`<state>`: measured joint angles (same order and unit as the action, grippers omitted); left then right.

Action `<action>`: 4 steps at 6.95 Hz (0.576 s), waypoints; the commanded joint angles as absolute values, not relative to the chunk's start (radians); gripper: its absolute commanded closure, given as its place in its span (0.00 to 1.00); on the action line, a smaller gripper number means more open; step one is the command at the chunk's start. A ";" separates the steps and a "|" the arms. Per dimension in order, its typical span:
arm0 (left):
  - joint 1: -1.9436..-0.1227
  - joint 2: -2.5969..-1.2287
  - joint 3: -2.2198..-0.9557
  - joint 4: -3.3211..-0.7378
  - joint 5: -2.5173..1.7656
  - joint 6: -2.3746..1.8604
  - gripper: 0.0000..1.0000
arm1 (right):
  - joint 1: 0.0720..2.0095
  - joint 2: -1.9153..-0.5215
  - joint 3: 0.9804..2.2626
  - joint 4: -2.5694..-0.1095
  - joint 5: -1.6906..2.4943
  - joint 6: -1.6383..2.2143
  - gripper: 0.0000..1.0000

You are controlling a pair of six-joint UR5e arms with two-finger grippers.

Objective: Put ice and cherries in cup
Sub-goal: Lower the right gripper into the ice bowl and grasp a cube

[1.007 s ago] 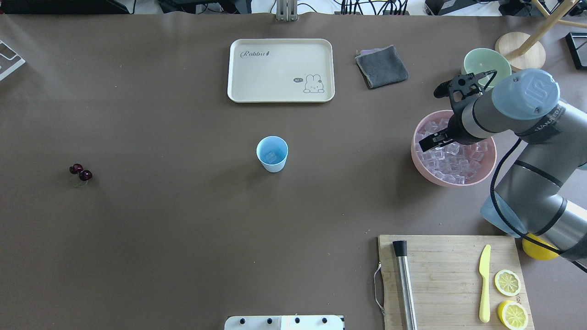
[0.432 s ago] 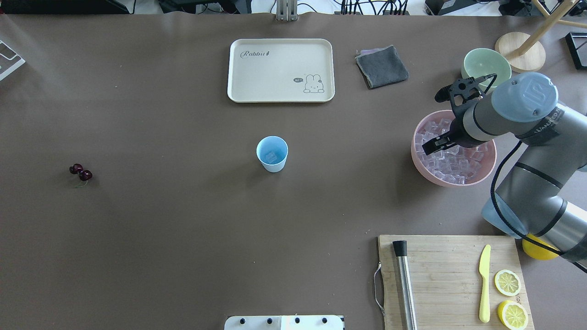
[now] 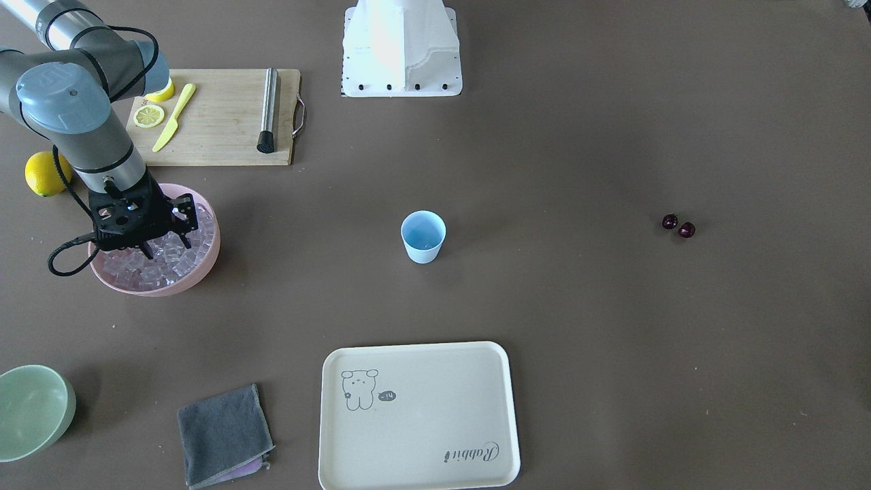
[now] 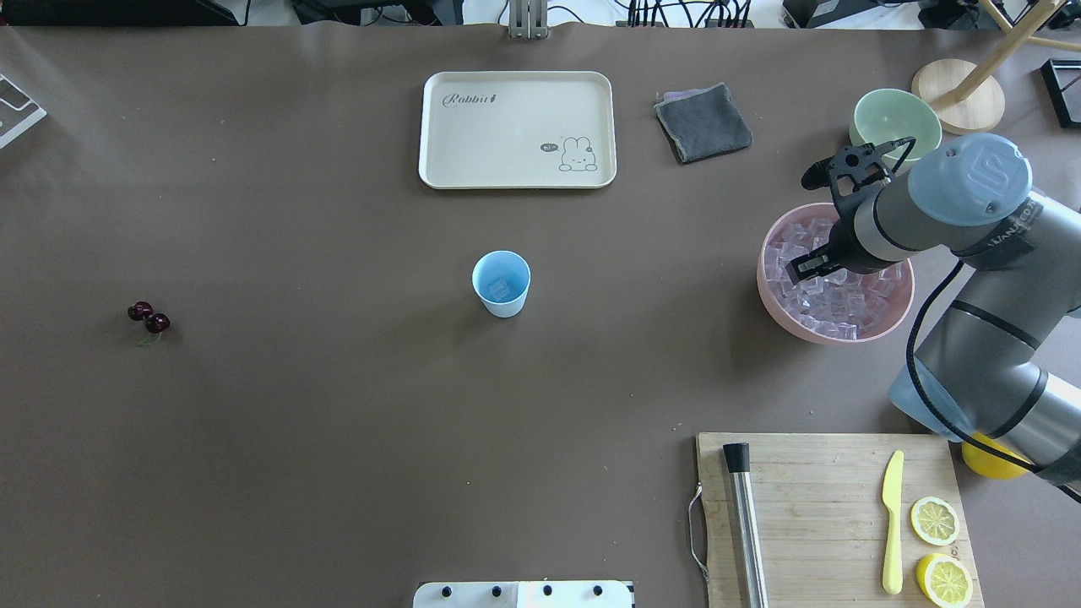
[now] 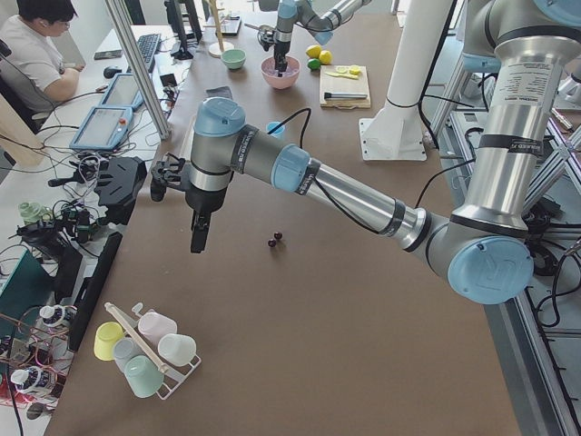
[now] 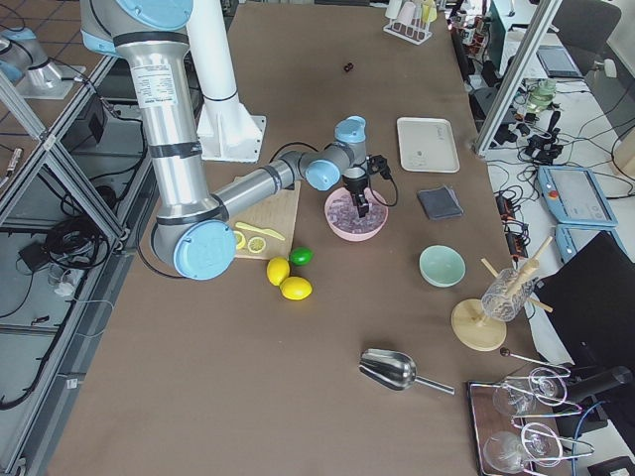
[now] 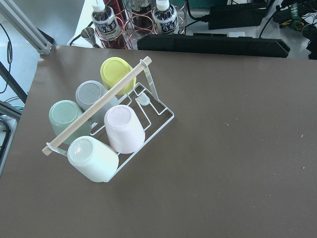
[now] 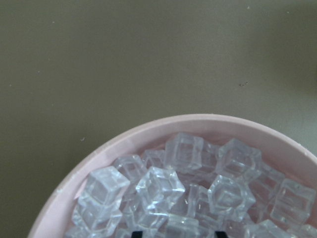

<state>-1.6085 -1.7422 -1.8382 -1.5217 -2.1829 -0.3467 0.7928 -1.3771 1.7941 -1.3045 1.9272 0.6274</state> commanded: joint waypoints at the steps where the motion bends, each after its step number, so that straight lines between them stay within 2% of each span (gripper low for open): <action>1: -1.609 -1.741 -1.841 -1.522 -2.183 -0.347 0.02 | 0.793 -1.377 1.810 -1.310 1.928 0.627 1.00; 4: -1.608 -1.743 -1.841 -1.522 -2.183 -0.347 0.02 | 0.799 -1.396 1.841 -1.316 1.927 0.638 1.00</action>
